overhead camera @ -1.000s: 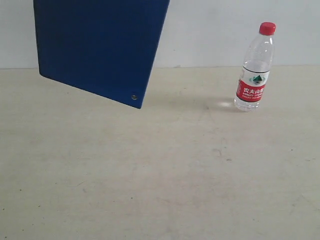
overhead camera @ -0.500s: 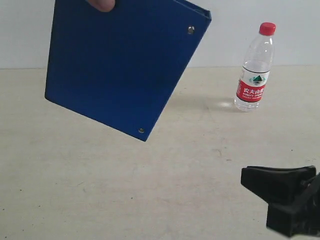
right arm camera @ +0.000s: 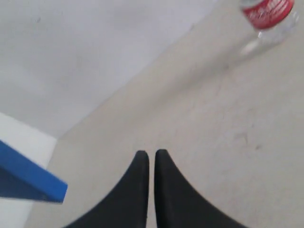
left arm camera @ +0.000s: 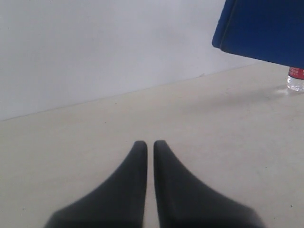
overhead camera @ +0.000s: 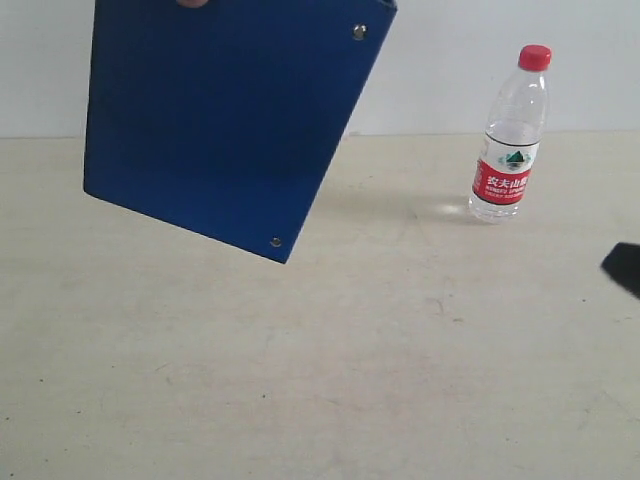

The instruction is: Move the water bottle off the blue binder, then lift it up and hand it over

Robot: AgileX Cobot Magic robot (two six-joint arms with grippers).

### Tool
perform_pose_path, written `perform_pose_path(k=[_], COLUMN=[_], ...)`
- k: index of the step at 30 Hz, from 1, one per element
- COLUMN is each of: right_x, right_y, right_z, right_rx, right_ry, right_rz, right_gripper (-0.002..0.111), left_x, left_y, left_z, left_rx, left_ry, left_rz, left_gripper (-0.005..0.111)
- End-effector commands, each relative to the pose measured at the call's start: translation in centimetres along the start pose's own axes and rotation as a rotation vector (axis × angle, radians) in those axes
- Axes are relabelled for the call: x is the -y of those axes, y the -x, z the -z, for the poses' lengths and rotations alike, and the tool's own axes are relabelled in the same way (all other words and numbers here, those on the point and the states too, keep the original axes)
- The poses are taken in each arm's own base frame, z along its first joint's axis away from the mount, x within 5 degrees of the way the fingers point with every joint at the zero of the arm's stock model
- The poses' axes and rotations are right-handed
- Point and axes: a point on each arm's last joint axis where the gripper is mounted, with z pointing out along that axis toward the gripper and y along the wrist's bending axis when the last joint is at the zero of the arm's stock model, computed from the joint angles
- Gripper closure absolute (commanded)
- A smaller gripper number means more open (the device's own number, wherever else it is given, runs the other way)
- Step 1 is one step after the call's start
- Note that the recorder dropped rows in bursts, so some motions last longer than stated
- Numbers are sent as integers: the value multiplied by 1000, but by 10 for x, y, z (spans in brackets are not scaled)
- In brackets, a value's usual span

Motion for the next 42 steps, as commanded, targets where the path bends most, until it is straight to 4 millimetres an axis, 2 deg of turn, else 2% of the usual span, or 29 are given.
perform_pose_path(k=[1, 6, 10, 13, 15, 16, 17, 20, 24, 28, 42], right_x=[1, -11, -27, -25, -25, -25, -24, -20, -33, -30, -28], right_y=[35, 82, 100, 94, 89, 87, 87, 88, 79, 79, 80], right_z=[25, 70, 91, 82, 75, 72, 69, 65, 61, 57, 57], right_rx=[241, 474, 528, 467, 410, 369, 342, 318, 235, 196, 198], right_ry=[-61, -153, -102, -39, 57, 113, 126, 86, 295, 279, 262], right_rz=[241, 532, 799, 819, 707, 571, 507, 631, 656, 560, 554], right_gripper=[108, 108, 108, 108, 108, 108, 108, 108, 108, 108, 108], left_x=[1, 1, 1, 1, 1, 1, 1, 1, 1, 1, 1], left_y=[0, 0, 0, 0, 1, 1, 1, 1, 1, 1, 1], left_z=[0, 0, 0, 0, 0, 0, 0, 0, 0, 0, 0], left_rx=[13, 13, 13, 15, 17, 17, 17, 17, 17, 19, 19], left_ry=[-14, -14, -14, -14, -15, -19, -20, -18, -19, -20, -20], left_rz=[13, 13, 13, 13, 16, 28, 30, 26, 30, 30, 30], left_gripper=[102, 102, 102, 102, 102, 102, 102, 102, 102, 102, 102])
